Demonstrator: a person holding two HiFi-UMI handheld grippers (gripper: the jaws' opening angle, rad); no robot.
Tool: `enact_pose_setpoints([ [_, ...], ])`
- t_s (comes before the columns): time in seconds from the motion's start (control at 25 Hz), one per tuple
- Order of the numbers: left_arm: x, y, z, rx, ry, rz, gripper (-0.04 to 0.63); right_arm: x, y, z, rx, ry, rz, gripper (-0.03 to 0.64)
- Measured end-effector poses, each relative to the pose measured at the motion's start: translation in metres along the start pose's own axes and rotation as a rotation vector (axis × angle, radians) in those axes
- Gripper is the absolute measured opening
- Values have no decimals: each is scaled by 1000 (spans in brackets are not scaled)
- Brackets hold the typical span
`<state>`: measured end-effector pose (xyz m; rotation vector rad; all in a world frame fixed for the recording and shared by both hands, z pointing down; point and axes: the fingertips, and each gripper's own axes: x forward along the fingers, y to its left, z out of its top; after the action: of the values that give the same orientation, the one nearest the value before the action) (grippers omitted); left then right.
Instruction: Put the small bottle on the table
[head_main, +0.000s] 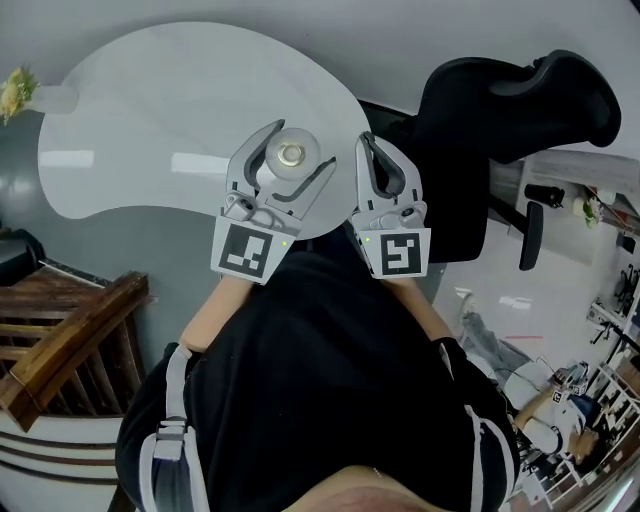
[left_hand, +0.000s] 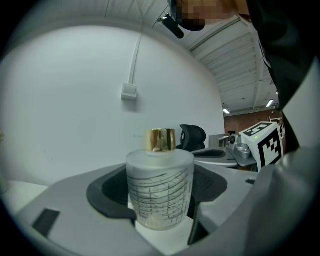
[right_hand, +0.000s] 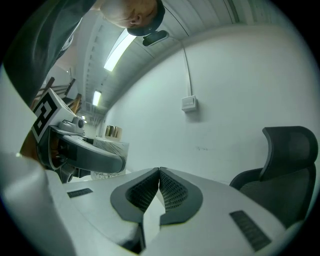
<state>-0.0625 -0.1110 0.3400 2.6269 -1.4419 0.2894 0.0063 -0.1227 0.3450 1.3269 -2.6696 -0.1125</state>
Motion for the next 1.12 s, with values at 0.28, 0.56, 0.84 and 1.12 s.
enact_pose_setpoints([
  [0.28, 23, 6, -7, 5, 11, -48, 336, 13, -9, -6, -2, -3, -27, 23],
  [0.56, 51, 16, -15, 14, 16, -82, 337, 31, -17, -20, -3, 21, -33, 23],
  [0.84, 76, 27, -29, 25, 28, -109, 336, 48, -28, -35, -22, 26, -36, 23],
  [1.12, 103, 27, -46, 1, 23, -156, 336, 61, -39, -57, 1, 53, -38, 23],
])
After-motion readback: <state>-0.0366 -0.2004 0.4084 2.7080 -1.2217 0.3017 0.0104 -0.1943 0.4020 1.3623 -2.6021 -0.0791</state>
